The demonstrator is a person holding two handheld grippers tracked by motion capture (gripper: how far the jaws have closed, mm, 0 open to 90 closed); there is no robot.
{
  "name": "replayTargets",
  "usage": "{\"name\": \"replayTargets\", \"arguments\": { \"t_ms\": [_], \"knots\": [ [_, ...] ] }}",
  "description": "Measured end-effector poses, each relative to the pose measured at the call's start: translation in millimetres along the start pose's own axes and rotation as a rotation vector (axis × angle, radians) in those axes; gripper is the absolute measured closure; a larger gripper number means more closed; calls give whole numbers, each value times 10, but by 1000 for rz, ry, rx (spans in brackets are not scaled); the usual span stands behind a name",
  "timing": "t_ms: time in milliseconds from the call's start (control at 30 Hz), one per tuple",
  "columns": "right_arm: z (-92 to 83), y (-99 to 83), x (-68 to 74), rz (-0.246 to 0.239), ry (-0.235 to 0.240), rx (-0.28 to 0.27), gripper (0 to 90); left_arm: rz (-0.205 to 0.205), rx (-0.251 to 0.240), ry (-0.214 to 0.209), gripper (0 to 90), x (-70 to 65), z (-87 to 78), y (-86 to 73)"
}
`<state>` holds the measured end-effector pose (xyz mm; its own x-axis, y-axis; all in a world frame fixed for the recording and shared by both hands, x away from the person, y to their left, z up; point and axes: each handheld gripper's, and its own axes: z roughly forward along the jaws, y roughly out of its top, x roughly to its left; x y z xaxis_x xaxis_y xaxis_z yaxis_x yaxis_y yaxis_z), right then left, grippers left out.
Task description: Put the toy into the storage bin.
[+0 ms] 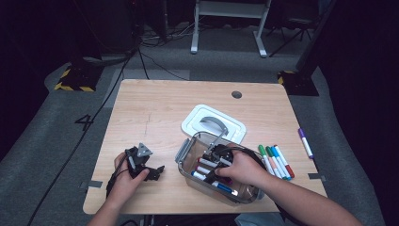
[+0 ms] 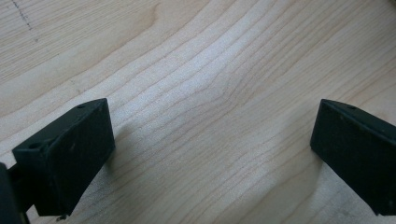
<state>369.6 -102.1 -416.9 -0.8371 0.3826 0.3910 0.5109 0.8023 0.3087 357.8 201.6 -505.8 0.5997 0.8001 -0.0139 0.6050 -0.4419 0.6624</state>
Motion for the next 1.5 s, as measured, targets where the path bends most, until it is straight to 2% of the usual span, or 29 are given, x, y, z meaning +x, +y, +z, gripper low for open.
{"name": "replayTargets", "arguments": {
  "t_ms": [433,533,600,667,700,867,1000,1133,1267,1433,1500],
  "knots": [
    [193,10,-34,-4,17,64,769,1,2,1,2,0,-2,1],
    [226,14,-44,-14,34,62,768,0,2,0,2,0,-2,1],
    [237,11,-49,-15,39,51,712,0,2,0,2,0,-2,1],
    [222,8,-65,-44,18,21,622,1,2,0,2,0,-2,1],
    [202,6,-71,-43,7,-1,601,0,2,0,2,0,-2,1],
    [-31,-1,-102,-64,-88,-114,572,0,2,0,2,0,-2,1],
    [-239,-27,-82,-80,-140,-176,574,1,2,1,1,0,-2,1],
    [-551,-84,-45,-88,-197,-263,582,1,2,0,1,0,-2,1],
    [-887,-189,-34,-101,-302,-329,607,0,0,0,2,0,0,0],
    [-1220,-415,-159,-24,-359,-410,609,0,0,0,1,0,0,0],
    [-1307,-528,-247,9,-401,-421,608,0,0,0,2,0,0,0]
  ]
}}
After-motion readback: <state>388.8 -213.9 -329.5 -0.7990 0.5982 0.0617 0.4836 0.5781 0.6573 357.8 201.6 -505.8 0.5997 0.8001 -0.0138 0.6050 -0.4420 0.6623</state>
